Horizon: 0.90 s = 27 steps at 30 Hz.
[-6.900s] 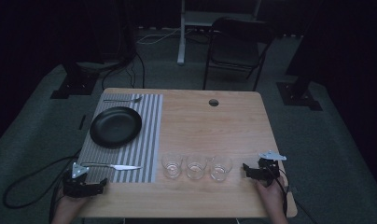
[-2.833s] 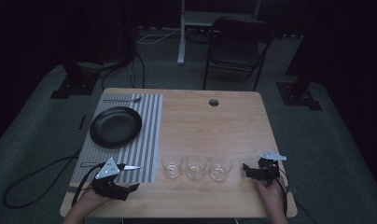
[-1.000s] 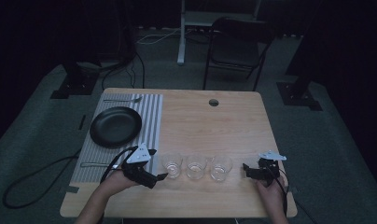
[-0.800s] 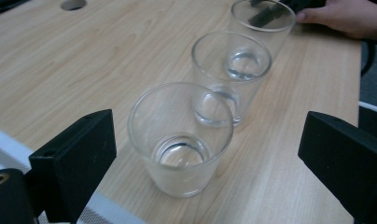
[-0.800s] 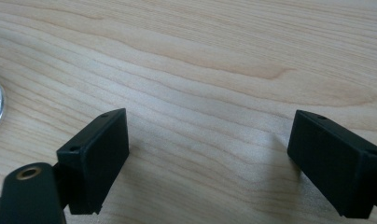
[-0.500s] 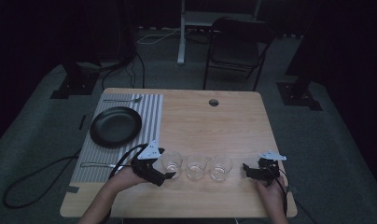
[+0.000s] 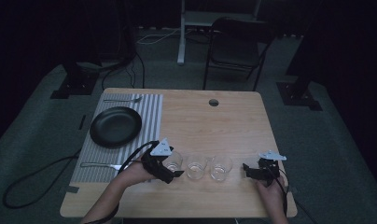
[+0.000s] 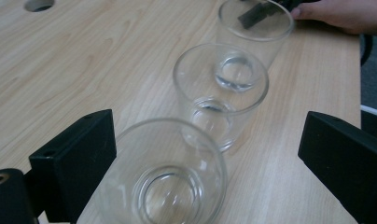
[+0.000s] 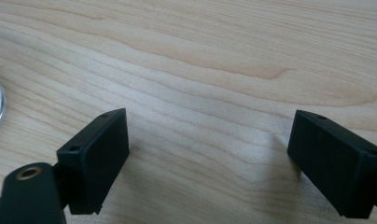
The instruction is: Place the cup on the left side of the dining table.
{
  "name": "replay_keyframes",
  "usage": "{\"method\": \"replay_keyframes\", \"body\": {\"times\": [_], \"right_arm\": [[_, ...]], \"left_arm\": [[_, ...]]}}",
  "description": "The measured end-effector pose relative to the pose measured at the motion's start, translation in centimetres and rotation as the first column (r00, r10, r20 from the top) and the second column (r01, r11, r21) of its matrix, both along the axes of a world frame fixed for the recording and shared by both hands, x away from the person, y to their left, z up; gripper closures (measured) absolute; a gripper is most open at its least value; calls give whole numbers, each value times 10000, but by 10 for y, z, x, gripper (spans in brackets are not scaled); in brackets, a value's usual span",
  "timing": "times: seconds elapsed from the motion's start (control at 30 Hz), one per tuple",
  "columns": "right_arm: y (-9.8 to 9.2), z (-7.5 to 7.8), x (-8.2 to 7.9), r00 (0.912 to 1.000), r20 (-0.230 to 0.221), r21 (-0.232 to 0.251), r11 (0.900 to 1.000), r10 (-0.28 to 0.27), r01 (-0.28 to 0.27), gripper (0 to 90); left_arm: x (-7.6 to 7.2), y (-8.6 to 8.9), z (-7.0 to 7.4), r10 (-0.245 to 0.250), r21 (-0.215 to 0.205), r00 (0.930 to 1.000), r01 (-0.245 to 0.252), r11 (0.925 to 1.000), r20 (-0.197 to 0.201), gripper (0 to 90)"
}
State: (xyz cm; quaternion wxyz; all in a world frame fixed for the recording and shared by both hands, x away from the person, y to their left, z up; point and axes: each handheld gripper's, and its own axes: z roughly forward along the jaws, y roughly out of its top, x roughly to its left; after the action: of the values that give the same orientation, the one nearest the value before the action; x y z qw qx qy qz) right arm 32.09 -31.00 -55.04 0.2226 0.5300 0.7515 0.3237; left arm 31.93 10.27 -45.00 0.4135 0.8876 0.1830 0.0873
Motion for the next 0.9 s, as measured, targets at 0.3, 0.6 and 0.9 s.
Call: {"method": "replay_keyframes", "body": {"times": [0.3, 0.6, 0.9], "right_arm": [[0, 0, 0, 10000, 0, -1, 10000, 0, 0, 121], [0, 0, 0, 10000, 1, 1, 10000, -1, 1, 121], [0, 0, 0, 10000, -2, 1, 10000, -2, 2, 121]], "left_arm": [[4, -21, -1, -296, 324, 9994, 301, 9990, -150, 46], [9, -40, -5, -539, 831, 9984, 552, 9950, -183, 46], [13, -58, -10, -654, 1610, 9971, 707, 9844, -380, 46]]}}
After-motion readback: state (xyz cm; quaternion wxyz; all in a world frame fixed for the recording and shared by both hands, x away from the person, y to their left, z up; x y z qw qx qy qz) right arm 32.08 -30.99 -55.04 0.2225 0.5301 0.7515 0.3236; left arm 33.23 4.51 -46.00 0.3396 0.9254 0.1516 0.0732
